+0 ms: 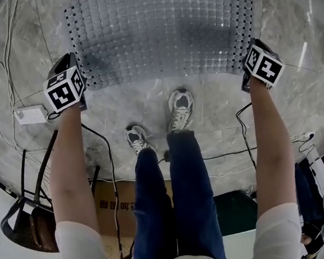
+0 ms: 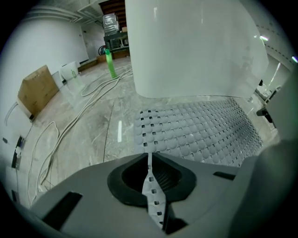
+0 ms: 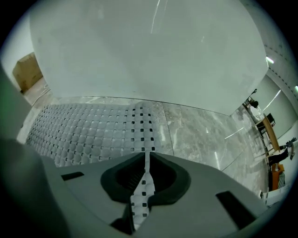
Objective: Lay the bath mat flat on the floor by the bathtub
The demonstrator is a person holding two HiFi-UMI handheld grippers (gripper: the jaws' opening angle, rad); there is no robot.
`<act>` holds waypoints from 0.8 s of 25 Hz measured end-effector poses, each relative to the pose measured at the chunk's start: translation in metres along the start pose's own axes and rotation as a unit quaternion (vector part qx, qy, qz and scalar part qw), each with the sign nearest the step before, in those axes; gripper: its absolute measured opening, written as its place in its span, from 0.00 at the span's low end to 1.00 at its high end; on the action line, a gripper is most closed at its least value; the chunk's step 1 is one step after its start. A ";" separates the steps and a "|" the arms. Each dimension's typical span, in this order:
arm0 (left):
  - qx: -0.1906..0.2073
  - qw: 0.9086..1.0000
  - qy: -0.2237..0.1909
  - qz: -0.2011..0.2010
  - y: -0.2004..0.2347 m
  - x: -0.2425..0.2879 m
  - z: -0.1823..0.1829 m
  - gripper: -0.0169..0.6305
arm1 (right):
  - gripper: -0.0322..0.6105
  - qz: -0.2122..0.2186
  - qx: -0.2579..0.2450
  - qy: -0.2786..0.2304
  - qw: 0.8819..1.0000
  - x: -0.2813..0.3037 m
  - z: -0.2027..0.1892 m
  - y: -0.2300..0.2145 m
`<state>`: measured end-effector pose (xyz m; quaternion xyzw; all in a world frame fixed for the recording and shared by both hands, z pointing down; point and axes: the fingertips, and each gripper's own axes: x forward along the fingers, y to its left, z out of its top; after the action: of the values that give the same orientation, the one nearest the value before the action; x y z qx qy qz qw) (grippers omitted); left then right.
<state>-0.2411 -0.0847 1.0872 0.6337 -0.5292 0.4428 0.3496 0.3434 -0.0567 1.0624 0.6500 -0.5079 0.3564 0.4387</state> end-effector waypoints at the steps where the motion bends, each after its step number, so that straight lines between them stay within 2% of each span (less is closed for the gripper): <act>1: 0.003 1.000 0.001 -0.003 -0.002 -0.003 0.002 0.10 | 0.13 0.008 -0.004 0.003 1.000 -0.002 0.000 0.003; 8: -0.023 0.999 -0.007 -0.021 -0.018 -0.030 0.019 0.09 | 0.11 0.053 -0.009 0.001 0.999 -0.030 0.009 0.022; 13: -0.027 0.999 -0.012 -0.034 -0.027 -0.062 0.030 0.09 | 0.10 0.065 0.003 -0.007 0.998 -0.062 0.017 0.027; 20: -0.013 0.998 -0.030 -0.050 -0.038 -0.110 0.056 0.09 | 0.10 0.076 0.025 -0.009 0.997 -0.107 0.027 0.032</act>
<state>-0.1980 -0.0888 0.9657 0.6679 -0.5125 0.3987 0.3637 0.2885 -0.0481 0.9616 0.6233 -0.5507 0.3957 0.3893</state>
